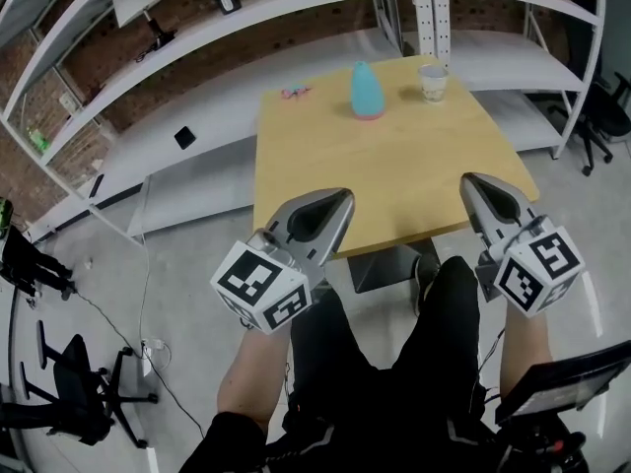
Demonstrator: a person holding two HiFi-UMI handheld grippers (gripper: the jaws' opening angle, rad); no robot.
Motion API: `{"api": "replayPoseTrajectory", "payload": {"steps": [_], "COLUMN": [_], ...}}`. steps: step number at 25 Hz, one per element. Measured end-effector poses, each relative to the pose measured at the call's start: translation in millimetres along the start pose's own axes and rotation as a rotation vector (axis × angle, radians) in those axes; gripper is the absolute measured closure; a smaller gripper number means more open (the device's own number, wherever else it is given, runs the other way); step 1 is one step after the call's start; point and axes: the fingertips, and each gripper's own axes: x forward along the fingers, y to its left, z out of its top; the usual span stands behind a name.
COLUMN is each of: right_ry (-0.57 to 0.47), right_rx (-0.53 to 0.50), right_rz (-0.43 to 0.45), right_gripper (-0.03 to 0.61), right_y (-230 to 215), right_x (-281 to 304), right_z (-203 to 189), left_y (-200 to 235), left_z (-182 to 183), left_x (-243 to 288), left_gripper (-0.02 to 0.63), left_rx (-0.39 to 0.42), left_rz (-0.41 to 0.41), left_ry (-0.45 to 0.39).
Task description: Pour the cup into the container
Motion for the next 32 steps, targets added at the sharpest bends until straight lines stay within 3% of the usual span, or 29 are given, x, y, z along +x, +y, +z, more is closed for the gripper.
{"api": "replayPoseTrajectory", "payload": {"steps": [14, 20, 32], "right_ry": [0.038, 0.049, 0.018], "right_rx": [0.016, -0.008, 0.006], "right_rz": [-0.024, 0.016, 0.058], "right_gripper": [0.578, 0.577, 0.577], "right_y": [-34.9, -40.9, -54.0], "right_x": [101.1, 112.0, 132.0], "right_z": [-9.3, -4.9, 6.5], "left_y": [89.5, 92.1, 105.9], "left_z": [-8.3, -4.2, -14.2], "left_x": [36.0, 49.3, 58.4], "left_gripper": [0.612, 0.613, 0.612], "left_rx": [0.002, -0.020, -0.058], "left_rz": [-0.020, -0.002, 0.061], "left_ry": [0.024, -0.006, 0.020]}}
